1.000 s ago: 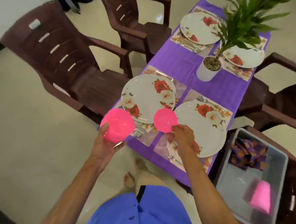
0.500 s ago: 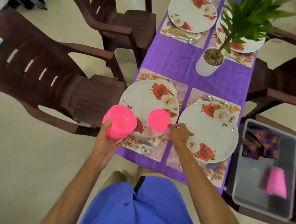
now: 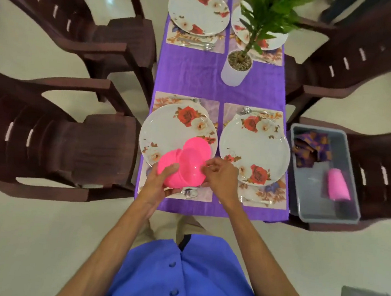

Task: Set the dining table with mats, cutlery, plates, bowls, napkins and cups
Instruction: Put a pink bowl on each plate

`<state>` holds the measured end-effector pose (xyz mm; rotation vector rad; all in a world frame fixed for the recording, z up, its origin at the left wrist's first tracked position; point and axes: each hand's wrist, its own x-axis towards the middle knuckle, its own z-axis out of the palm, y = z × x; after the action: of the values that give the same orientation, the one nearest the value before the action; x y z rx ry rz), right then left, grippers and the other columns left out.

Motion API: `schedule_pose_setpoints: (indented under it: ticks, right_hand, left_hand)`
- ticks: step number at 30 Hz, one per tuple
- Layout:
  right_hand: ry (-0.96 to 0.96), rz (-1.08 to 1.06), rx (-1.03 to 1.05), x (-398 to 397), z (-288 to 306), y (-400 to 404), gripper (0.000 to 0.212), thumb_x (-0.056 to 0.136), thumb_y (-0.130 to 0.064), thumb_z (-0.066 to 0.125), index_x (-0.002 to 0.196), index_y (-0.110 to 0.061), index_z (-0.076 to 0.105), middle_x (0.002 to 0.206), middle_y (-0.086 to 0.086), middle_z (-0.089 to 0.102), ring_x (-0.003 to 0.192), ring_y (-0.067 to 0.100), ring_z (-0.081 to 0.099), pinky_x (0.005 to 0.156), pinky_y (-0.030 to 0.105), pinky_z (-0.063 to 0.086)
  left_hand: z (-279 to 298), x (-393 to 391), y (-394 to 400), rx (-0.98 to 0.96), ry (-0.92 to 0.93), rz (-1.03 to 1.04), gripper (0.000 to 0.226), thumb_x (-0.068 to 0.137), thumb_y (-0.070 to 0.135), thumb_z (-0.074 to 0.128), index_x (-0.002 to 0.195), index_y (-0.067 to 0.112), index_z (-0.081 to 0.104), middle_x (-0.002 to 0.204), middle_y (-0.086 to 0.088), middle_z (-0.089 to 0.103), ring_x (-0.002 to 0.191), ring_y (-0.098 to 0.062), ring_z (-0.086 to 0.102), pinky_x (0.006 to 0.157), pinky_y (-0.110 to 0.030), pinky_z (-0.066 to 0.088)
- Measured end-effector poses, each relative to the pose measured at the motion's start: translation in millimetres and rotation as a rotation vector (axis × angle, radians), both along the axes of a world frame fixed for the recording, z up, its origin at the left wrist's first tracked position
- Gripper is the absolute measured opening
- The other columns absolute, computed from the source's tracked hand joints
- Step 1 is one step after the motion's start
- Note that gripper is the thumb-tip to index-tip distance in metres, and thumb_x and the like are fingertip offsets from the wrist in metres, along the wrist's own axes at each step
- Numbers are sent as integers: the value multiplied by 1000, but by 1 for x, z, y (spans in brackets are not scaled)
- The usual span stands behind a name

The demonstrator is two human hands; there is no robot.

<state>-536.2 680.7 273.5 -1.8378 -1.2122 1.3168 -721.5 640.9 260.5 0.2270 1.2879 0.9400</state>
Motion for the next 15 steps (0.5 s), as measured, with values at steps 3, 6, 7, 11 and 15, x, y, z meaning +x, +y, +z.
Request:
schedule_pose_setpoints:
  ticks: [3,6,7,11,15]
  right_hand:
    - [-175,-77,108,18,5,-16,6,90,-11,75,94,-14,77,80,-2,75,66,16,75,60,39,64]
    - [-108,-315,85,50,4,-24,15,87,-10,75,85,-24,72,82,4,75,67,22,75,59,42,64]
    - [-107,-395,77,63,1,-25,16,83,-14,76,80,-29,71,85,4,75,71,26,76,62,45,64]
    - [-38,-582,-51,114,-26,-7,18,77,-7,73,83,-24,75,99,11,77,91,38,76,61,41,64]
    - [-31,-440,-316,150,-41,22,21,88,-19,70,107,-15,75,106,7,77,90,22,75,48,17,54]
  left_hand:
    - [2,-8,-8,-39,-60,11,113,47,59,98,146,29,52,141,-12,62,122,-33,67,85,-55,62]
    - [6,-17,-8,-73,-121,38,115,45,59,98,145,26,51,142,-15,61,125,-39,65,80,-49,64]
    - [9,-19,-7,-77,-141,42,111,48,58,97,144,26,51,143,-16,60,126,-42,64,77,-46,64]
    - [19,-24,-2,-50,-151,81,121,33,60,100,139,25,53,136,-14,61,123,-36,65,74,-43,64]
    - [25,-15,1,-34,-103,119,107,31,60,99,124,28,58,131,-12,62,113,-30,68,74,-42,66]
